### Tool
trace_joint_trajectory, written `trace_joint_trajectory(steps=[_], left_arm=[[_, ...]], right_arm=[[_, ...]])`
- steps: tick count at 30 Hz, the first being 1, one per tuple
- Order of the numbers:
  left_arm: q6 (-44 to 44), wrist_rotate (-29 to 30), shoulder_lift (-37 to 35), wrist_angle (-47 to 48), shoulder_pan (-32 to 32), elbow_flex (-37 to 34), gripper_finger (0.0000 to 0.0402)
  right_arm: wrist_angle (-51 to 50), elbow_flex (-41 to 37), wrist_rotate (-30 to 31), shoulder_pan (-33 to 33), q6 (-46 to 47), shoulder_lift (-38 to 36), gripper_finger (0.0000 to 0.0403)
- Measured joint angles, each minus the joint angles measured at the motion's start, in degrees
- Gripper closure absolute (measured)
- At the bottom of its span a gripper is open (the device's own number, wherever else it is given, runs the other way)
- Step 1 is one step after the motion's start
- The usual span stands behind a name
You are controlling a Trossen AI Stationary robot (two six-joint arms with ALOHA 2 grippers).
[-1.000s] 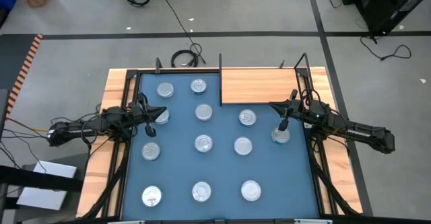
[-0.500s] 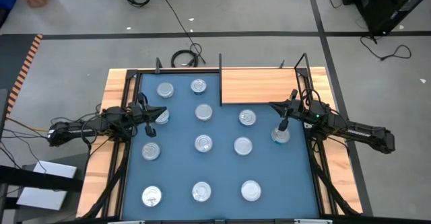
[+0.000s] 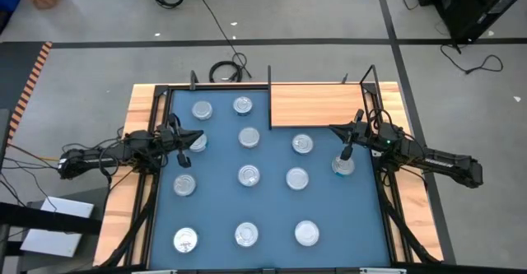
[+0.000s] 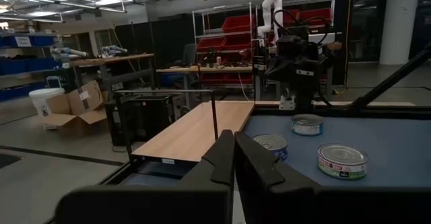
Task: Stack canned seafood by type on shelf
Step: Put the center yellow and blue tuna can on the shelf
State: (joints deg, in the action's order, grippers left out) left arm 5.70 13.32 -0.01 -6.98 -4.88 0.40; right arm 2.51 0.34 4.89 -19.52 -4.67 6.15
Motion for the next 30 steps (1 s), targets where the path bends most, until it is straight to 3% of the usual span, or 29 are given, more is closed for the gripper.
trace_joint_trajectory(steps=[30], left_arm=[[0.21,0.00,0.00,2.30,0.01,-0.01,0.0385]], right_arm=[[14.70,0.01,-0.02,-0.11,0.01,0.00,0.0375]])
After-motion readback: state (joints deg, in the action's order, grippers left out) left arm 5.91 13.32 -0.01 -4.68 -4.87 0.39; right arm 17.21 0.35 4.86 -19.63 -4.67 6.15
